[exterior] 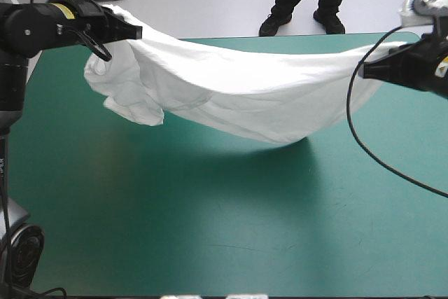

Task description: Fold the cloth

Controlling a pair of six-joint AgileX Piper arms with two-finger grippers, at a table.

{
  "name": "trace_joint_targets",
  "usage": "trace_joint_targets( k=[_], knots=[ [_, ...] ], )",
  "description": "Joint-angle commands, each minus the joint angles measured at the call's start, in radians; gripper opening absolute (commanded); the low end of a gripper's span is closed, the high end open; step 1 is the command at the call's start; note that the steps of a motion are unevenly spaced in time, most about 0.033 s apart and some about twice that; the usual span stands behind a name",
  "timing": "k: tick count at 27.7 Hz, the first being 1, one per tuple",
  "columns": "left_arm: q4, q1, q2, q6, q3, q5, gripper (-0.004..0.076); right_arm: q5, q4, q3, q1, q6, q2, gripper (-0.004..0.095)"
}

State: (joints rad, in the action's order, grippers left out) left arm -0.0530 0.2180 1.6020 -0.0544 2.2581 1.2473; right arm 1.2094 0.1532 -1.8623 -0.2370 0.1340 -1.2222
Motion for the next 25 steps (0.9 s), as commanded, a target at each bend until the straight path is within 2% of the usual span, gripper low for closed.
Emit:
trace_joint_targets(
  k=[1,6,9,17,21,23,24,25],
  knots=[
    [-0.022,-0.001,-0.051,0.001,0.157,0.012,-0.001,-0.042,0.026,-0.195,0.002,-0.052,-0.009,-0.0017],
    [-0.063,-0.001,-0.062,-0.017,0.343,0.012,-0.001,-0.033,0.007,-0.392,0.002,-0.054,-0.036,-0.0017],
    [-0.079,-0.001,-0.072,-0.019,0.416,0.013,-0.001,-0.029,-0.003,-0.444,0.002,-0.059,-0.037,-0.0017],
    [-0.113,-0.001,-0.102,-0.017,0.418,0.042,-0.001,0.039,-0.069,-0.446,0.002,-0.06,-0.035,-0.0017],
    [-0.173,-0.001,-0.137,-0.017,0.313,0.044,-0.001,0.039,-0.124,-0.41,0.002,-0.057,-0.027,-0.0017],
    [-0.191,-0.001,-0.213,-0.017,0.14,0.044,-0.001,0.039,-0.187,-0.323,0.002,-0.05,0.006,-0.0016],
    [-0.177,-0.001,-0.274,-0.015,-0.008,0.042,-0.001,0.039,-0.22,-0.25,0.002,-0.042,0.037,-0.0015],
    [-0.158,-0.001,-0.304,-0.009,-0.081,0.042,-0.001,0.039,-0.22,-0.207,0.002,-0.031,0.048,-0.0015]
  ],
)
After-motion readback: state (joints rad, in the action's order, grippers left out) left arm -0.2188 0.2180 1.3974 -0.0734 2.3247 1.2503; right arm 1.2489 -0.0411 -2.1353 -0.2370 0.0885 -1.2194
